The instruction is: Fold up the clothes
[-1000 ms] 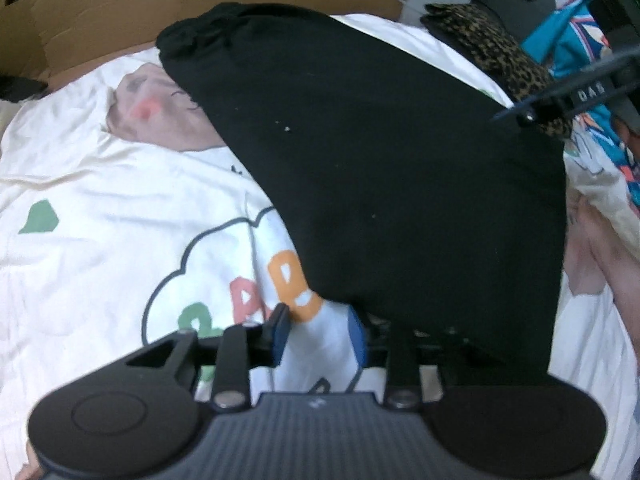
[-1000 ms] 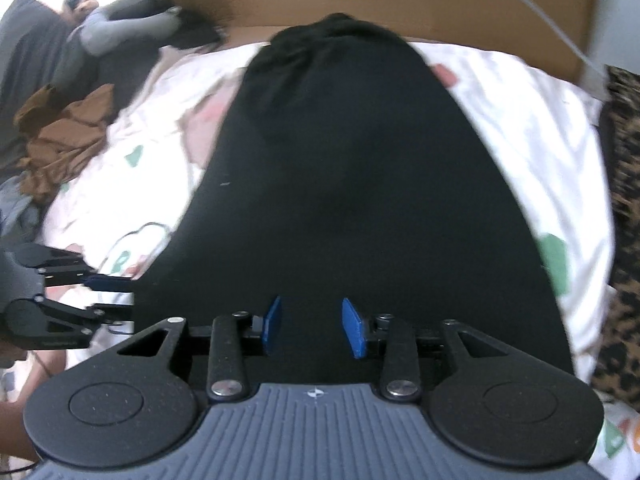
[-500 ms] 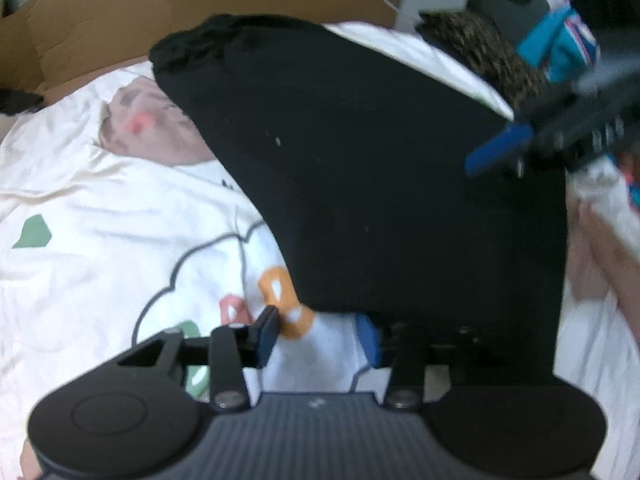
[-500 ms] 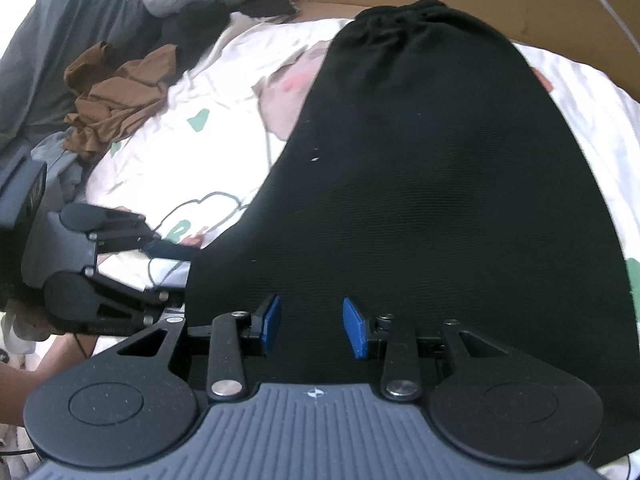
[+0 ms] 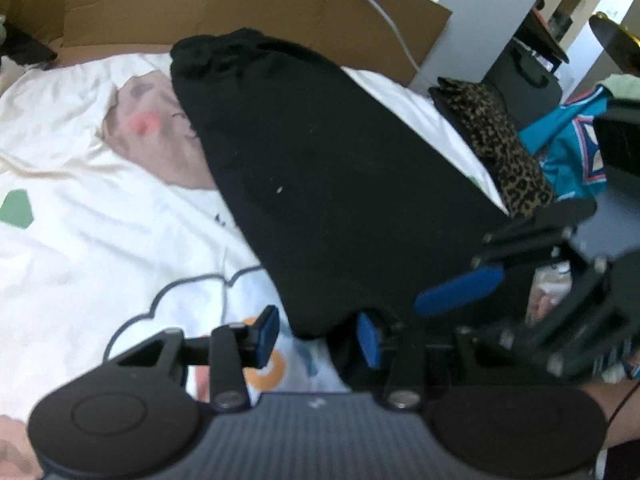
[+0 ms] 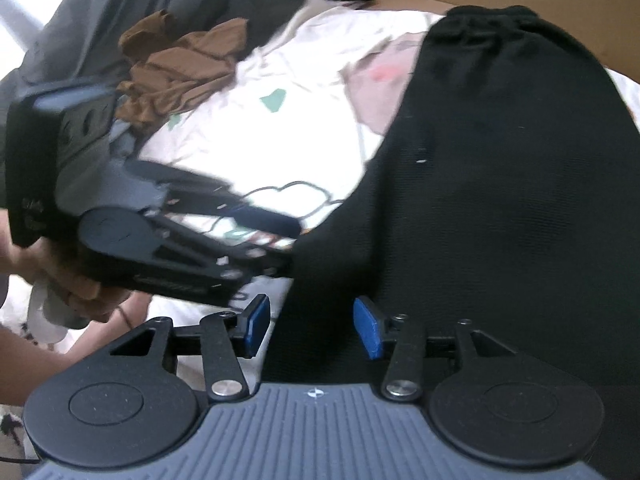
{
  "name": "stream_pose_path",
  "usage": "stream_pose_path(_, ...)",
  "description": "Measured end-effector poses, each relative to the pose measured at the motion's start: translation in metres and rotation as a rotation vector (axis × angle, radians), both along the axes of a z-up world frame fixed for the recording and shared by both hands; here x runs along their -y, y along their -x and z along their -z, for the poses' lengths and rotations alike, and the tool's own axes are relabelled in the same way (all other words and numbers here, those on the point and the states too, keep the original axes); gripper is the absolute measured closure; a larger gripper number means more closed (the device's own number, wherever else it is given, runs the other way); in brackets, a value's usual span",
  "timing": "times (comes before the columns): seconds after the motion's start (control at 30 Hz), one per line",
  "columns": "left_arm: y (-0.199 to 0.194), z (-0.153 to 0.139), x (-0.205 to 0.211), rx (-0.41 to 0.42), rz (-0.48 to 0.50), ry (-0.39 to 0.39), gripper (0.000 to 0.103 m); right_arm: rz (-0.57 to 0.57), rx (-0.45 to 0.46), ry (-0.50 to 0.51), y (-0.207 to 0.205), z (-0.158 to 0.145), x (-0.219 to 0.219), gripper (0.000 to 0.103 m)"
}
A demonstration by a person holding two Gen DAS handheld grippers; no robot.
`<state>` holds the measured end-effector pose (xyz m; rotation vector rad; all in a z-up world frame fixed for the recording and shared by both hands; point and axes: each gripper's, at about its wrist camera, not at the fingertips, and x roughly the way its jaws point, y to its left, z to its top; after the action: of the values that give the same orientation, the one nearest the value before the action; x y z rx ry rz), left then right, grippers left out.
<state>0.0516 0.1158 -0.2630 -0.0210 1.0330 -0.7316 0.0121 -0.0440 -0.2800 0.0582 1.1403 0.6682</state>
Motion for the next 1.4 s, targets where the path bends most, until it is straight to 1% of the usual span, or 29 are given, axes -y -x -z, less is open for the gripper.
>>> stream_pose_path(0.03, -0.001, -0.001, 0.001, -0.004, -0.002, 0.011, 0.058, -0.01, 0.002, 0.005, 0.002, 0.0, -0.003, 0.048)
stream_pose_path(0.1, -0.001, -0.002, 0.002, -0.011, -0.006, 0.026, 0.057, -0.013, 0.008, 0.036, 0.006, 0.002, -0.009, 0.043)
stream_pose_path(0.2, 0.0, -0.004, -0.004, -0.01, -0.005, 0.028, 0.055, 0.004, 0.006, 0.07, 0.009, 0.008, -0.009, 0.044)
stream_pose_path(0.23, 0.001, -0.004, -0.003, -0.009, -0.004, 0.024, 0.052, 0.011, 0.003, 0.079, 0.01, 0.01, -0.008, 0.045)
stream_pose_path(0.27, 0.001, -0.003, -0.002, -0.008, -0.004, 0.018, 0.05, 0.015, 0.0, 0.084, 0.011, 0.012, -0.008, 0.05)
stream_pose_path(0.3, 0.001, -0.001, -0.001, -0.008, -0.006, 0.013, 0.049, 0.017, -0.006, 0.086, 0.011, 0.013, -0.006, 0.06)
stream_pose_path(0.37, 0.0, 0.004, -0.001, -0.025, -0.013, 0.009, 0.048, 0.021, -0.021, 0.087, 0.011, 0.016, -0.001, 0.072)
stream_pose_path(0.4, 0.0, 0.006, -0.001, -0.035, -0.017, 0.009, 0.048, 0.023, -0.024, 0.086, 0.012, 0.017, 0.001, 0.073)
stream_pose_path(0.5, -0.003, 0.018, -0.003, -0.089, -0.035, 0.008, 0.048, 0.026, -0.027, 0.077, 0.015, 0.016, 0.006, 0.073)
stream_pose_path(0.57, -0.006, 0.027, -0.007, -0.14, -0.06, 0.023, 0.052, 0.027, -0.029, 0.07, 0.016, 0.016, 0.009, 0.074)
stream_pose_path(0.63, -0.008, 0.033, -0.013, -0.183, -0.096, 0.054, 0.052, 0.027, -0.03, 0.065, 0.017, 0.016, 0.01, 0.074)
stream_pose_path(0.73, -0.011, 0.038, -0.021, -0.224, -0.137, 0.093, 0.053, 0.029, -0.031, 0.063, 0.019, 0.016, 0.012, 0.073)
stream_pose_path(0.77, -0.011, 0.04, -0.023, -0.233, -0.147, 0.103, 0.056, 0.031, -0.032, 0.062, 0.019, 0.017, 0.013, 0.074)
stream_pose_path(0.8, -0.012, 0.041, -0.026, -0.241, -0.156, 0.109, 0.057, 0.033, -0.034, 0.06, 0.019, 0.017, 0.014, 0.074)
stream_pose_path(0.83, -0.012, 0.043, -0.029, -0.251, -0.168, 0.117, 0.062, 0.035, -0.036, 0.055, 0.02, 0.017, 0.016, 0.074)
stream_pose_path(0.87, -0.013, 0.045, -0.032, -0.265, -0.183, 0.127, 0.071, 0.036, -0.04, 0.047, 0.02, 0.016, 0.017, 0.073)
stream_pose_path(0.9, -0.013, 0.047, -0.035, -0.281, -0.198, 0.134, 0.077, 0.036, -0.046, 0.037, 0.02, 0.016, 0.018, 0.072)
stream_pose_path(0.93, -0.014, 0.049, -0.038, -0.296, -0.211, 0.142, 0.088, 0.036, -0.051, 0.026, 0.02, 0.015, 0.02, 0.072)
stream_pose_path(0.97, -0.014, 0.049, -0.042, -0.304, -0.221, 0.149, 0.09, 0.036, -0.057, 0.013, 0.019, 0.014, 0.021, 0.067)
stream_pose_path(1.0, -0.014, 0.05, -0.045, -0.31, -0.229, 0.154, 0.091, 0.036, -0.062, -0.002, 0.019, 0.013, 0.024, 0.057)
stream_pose_path(1.03, -0.014, 0.049, -0.047, -0.309, -0.234, 0.153, 0.093, 0.041, -0.063, -0.021, 0.018, 0.01, 0.028, 0.054)
stream_pose_path(1.1, -0.014, 0.047, -0.05, -0.303, -0.239, 0.146, 0.095, 0.08, -0.059, -0.057, 0.015, 0.005, 0.042, 0.048)
stream_pose_path(1.2, -0.012, 0.047, -0.055, -0.301, -0.246, 0.148, 0.097, 0.158, -0.058, -0.089, 0.01, 0.003, 0.066, 0.045)
stream_pose_path(1.33, -0.012, 0.038, -0.058, -0.269, -0.233, 0.128, 0.098, 0.282, -0.056, -0.003, 0.003, 0.015, 0.1, 0.045)
stream_pose_path(1.4, -0.013, 0.038, -0.06, -0.269, -0.24, 0.12, 0.098, 0.344, -0.064, 0.045, 0.001, 0.023, 0.116, 0.045)
